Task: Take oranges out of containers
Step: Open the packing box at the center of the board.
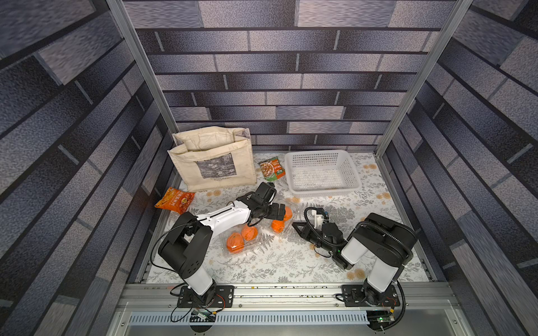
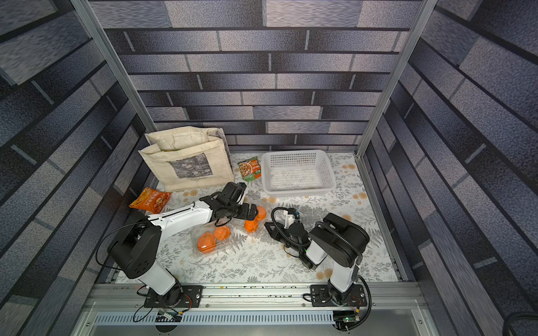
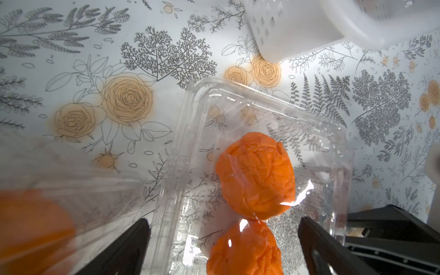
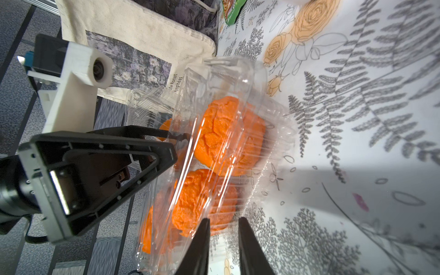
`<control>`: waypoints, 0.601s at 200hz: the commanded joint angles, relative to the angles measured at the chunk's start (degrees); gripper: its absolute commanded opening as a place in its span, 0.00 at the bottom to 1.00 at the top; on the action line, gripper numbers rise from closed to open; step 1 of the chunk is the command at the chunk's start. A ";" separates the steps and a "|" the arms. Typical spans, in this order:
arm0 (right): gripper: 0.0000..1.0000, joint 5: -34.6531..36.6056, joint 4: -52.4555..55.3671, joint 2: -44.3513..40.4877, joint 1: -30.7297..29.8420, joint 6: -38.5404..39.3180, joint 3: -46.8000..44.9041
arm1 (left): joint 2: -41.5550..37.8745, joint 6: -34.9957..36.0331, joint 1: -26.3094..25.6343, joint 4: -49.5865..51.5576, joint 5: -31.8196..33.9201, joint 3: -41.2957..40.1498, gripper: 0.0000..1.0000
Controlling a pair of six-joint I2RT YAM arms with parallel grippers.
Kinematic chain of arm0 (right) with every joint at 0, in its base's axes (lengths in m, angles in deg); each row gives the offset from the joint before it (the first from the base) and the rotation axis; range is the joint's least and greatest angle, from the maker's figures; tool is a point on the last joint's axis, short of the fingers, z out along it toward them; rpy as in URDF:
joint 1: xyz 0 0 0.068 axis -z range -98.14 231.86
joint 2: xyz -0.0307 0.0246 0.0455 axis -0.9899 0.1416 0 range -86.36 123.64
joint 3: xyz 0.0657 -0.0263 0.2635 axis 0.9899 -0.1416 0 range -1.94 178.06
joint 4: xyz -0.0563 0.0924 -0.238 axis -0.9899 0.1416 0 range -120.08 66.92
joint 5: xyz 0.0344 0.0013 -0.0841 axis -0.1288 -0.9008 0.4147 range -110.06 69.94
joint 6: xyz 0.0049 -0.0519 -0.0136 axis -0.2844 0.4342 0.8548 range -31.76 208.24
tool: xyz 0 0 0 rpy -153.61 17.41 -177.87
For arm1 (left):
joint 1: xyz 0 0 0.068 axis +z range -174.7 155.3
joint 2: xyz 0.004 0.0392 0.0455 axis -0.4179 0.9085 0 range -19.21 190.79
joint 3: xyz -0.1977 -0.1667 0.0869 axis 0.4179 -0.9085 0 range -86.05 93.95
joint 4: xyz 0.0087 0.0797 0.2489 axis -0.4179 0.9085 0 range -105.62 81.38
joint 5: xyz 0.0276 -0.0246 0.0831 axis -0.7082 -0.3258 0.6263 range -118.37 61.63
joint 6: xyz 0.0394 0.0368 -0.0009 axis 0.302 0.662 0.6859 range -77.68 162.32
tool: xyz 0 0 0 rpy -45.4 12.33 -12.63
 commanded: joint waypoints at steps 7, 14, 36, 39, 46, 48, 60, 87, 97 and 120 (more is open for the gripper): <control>0.24 -1.05 -1.65 0.88 -0.48 -0.47 0.37 | 0.48 -1.38 0.32 0.11 0.95 -0.29 1.00; 0.24 -1.21 -1.65 0.79 -0.65 -0.51 0.40 | 0.57 -1.47 0.29 0.06 1.00 -0.28 1.00; 0.25 -0.98 -1.65 0.42 -1.38 -0.51 0.65 | 0.66 -1.78 0.24 -0.06 0.88 -0.45 1.00; 0.25 -0.95 -1.65 0.49 -1.53 -0.47 0.71 | 0.69 -1.85 0.30 -0.02 0.92 -0.54 1.00; 0.25 -0.94 -1.65 0.71 -1.69 -0.34 0.96 | 0.58 -1.92 0.23 -0.02 0.97 -0.68 1.00; 0.25 -0.99 -1.65 0.80 -1.74 -0.42 1.09 | 0.61 -1.95 0.26 -0.06 1.09 -0.65 1.00; 0.25 -1.17 -1.65 1.50 -1.94 -0.71 1.67 | 0.40 -1.97 0.28 0.02 1.14 -0.71 1.00; 0.25 -1.20 -1.65 1.75 -2.13 -0.77 2.12 | -0.01 -2.27 0.21 0.03 1.23 -1.11 1.00; 0.25 -1.19 -1.65 1.64 -2.16 -0.65 2.07 | -0.13 -2.41 0.18 -0.04 1.15 -1.30 1.00; 0.25 -0.96 -1.65 1.80 -2.20 -0.83 2.12 | -0.11 -2.99 0.07 -0.19 0.69 -1.49 0.99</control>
